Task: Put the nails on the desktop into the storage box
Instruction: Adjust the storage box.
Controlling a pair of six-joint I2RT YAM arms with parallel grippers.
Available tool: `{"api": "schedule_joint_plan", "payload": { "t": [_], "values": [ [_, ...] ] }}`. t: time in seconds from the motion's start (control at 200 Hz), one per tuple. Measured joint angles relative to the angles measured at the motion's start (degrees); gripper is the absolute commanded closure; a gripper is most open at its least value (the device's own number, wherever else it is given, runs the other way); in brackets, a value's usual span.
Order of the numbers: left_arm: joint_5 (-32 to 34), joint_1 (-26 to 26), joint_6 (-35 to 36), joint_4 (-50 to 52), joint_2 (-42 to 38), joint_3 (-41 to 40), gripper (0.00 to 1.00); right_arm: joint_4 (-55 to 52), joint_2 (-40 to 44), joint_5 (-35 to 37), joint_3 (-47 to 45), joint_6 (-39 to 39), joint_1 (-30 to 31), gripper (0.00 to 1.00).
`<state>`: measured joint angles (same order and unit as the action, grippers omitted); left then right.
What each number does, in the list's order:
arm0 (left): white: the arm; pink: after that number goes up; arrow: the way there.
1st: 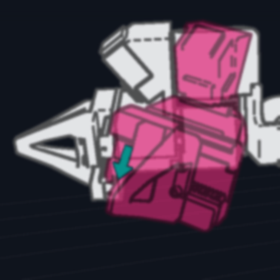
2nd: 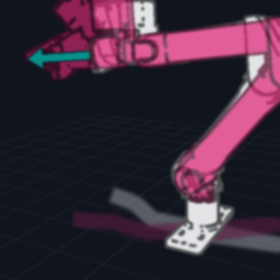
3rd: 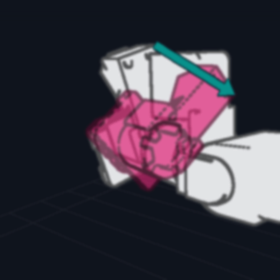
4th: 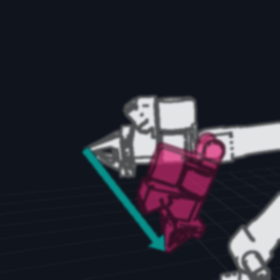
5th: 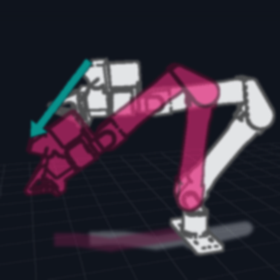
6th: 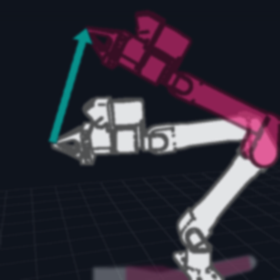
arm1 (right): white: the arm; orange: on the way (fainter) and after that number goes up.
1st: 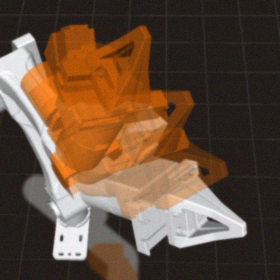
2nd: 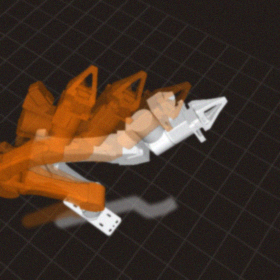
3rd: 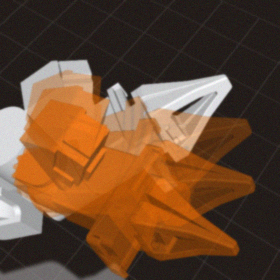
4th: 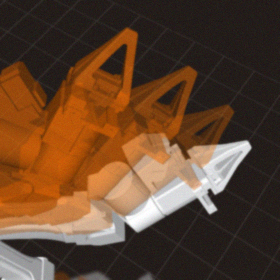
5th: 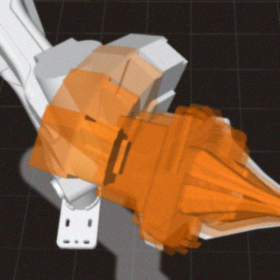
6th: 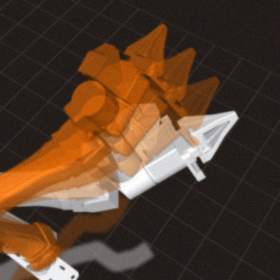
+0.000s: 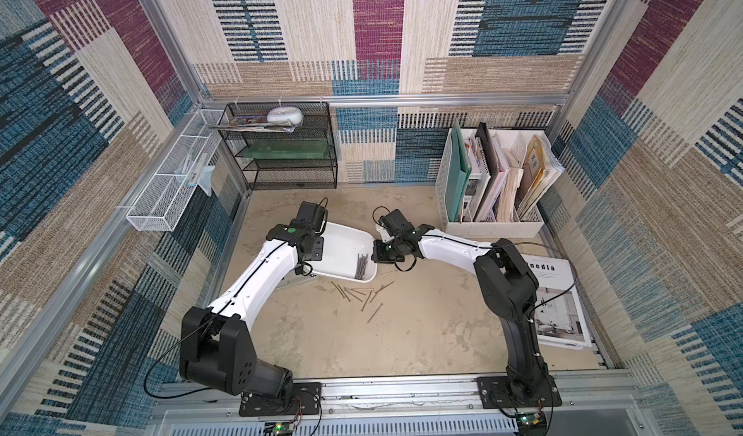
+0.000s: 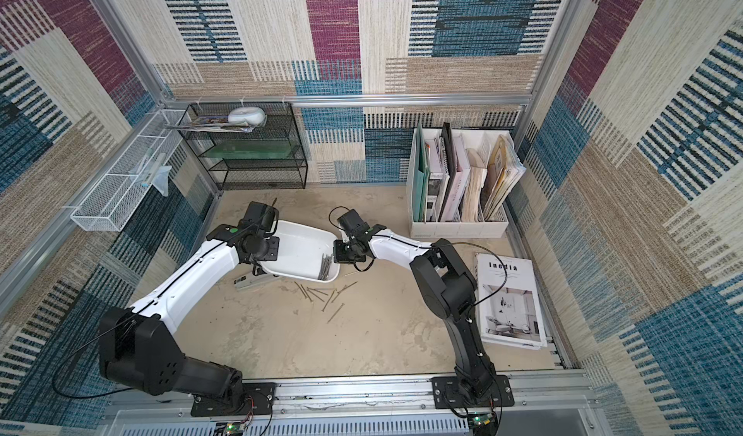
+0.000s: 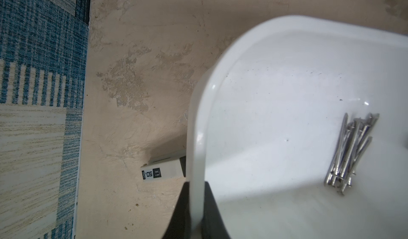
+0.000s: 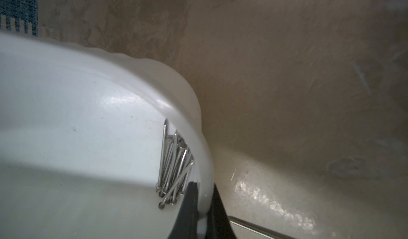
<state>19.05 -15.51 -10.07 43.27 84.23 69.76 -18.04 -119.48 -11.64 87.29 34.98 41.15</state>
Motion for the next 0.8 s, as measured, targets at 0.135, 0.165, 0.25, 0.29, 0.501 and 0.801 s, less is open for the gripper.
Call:
{"api": "schedule_joint_plan", "payload": {
  "t": [0.135,0.165,0.25,0.29,0.501,0.801],
  "values": [
    [-2.5,-0.3,-1.2,-1.1,0.0,1.1,1.00,2.0,2.7,1.2,-2.7,-0.9,-1.2,1.00],
    [-3.0,-0.3,-1.4,-1.3,0.0,1.7,1.00,2.8,3.3,1.5,-3.3,-1.3,-1.5,1.00],
    [-4.4,-0.8,-1.9,-1.7,0.0,3.5,1.00,5.6,5.0,3.0,-5.2,-2.4,-2.5,1.00],
    [-4.7,-1.1,-2.1,-1.7,0.2,4.5,1.00,7.0,5.7,3.8,-6.0,-2.9,-2.8,1.00],
    [-5.9,-2.3,-2.8,-3.0,3.8,9.1,0.96,14.7,7.6,7.0,-10.4,-5.0,-4.8,1.00],
    [-10.7,-2.7,-3.4,-4.7,6.6,8.7,0.65,19.9,7.5,10.5,-14.6,-7.8,-7.1,1.00]
  ]
}}
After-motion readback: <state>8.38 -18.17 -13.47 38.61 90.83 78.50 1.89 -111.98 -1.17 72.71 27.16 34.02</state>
